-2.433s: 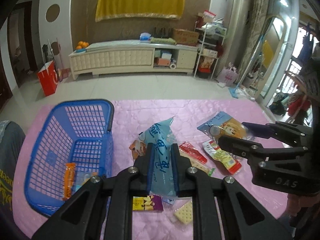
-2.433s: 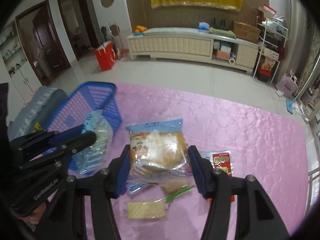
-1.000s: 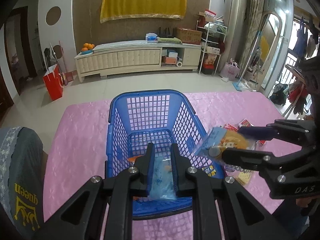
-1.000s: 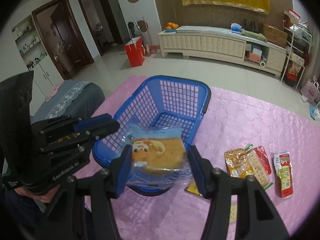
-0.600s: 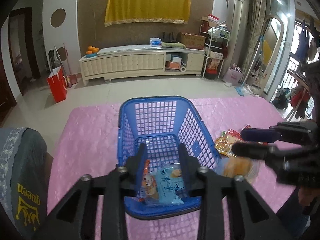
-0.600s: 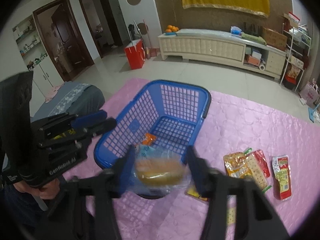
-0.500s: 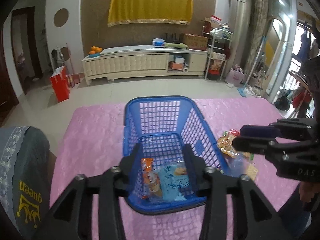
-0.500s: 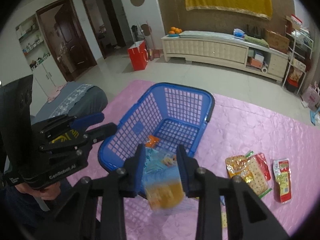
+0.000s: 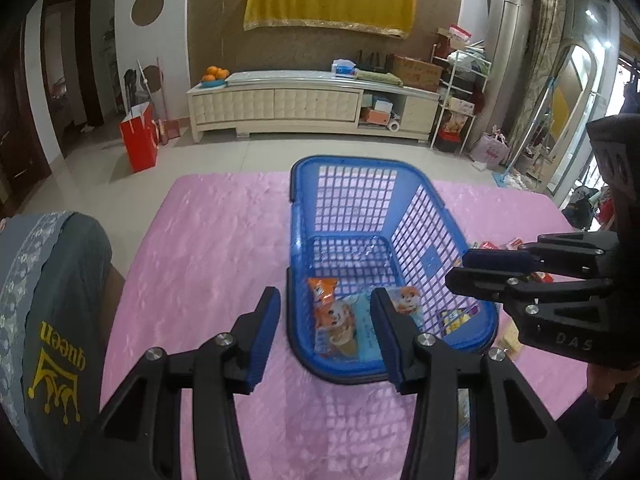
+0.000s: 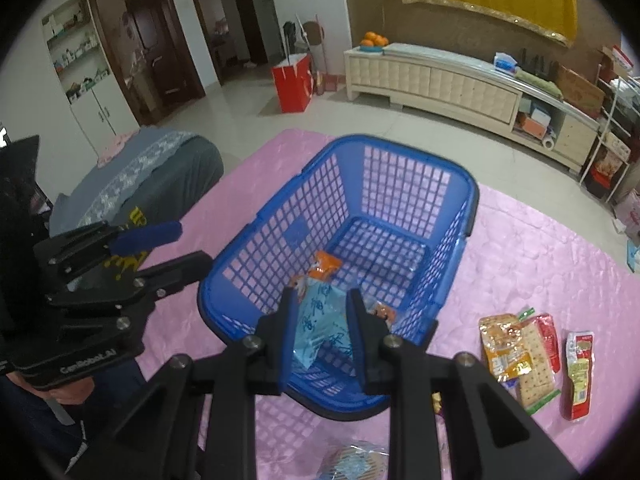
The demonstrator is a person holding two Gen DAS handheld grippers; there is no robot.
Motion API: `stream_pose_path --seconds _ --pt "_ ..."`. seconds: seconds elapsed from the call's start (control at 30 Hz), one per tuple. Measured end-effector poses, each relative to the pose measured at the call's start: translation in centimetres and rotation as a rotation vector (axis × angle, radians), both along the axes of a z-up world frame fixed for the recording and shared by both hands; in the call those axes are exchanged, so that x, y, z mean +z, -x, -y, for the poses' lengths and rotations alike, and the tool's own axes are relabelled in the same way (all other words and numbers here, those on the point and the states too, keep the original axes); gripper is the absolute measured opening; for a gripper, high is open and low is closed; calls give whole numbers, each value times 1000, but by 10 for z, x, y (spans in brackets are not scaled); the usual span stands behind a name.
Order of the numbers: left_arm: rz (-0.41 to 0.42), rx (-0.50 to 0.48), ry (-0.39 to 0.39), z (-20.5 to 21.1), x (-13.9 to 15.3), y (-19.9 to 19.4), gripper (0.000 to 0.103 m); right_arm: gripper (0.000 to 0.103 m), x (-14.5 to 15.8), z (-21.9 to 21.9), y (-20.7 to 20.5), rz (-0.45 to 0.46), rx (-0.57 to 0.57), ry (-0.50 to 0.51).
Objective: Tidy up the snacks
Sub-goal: 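Lift both grippers up and away from the basket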
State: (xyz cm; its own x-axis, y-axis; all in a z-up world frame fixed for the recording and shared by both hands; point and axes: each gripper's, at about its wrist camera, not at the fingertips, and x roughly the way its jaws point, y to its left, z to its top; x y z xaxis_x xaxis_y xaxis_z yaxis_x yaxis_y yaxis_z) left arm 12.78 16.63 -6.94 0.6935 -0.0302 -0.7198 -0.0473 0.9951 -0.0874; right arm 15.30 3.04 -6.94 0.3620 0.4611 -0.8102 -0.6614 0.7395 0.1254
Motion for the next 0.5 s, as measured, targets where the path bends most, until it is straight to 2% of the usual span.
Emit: stream_pose_path --seconds 0.27,0.3,0.33,0.43,0.5 --pt "-20 3 23 1 -7 15 45 30 2 4 14 17 0 5" --pt "-20 3 21 3 -7 17 50 35 1 6 17 16 -7 5" --pt "-17 2 20 6 -6 20 53 44 1 9 19 16 -14 6" --pt "-9 3 19 16 -4 27 53 64 5 23 26 44 -42 1" --pt "-9 7 14 24 -3 31 53 71 8 33 31 63 -57 -5"
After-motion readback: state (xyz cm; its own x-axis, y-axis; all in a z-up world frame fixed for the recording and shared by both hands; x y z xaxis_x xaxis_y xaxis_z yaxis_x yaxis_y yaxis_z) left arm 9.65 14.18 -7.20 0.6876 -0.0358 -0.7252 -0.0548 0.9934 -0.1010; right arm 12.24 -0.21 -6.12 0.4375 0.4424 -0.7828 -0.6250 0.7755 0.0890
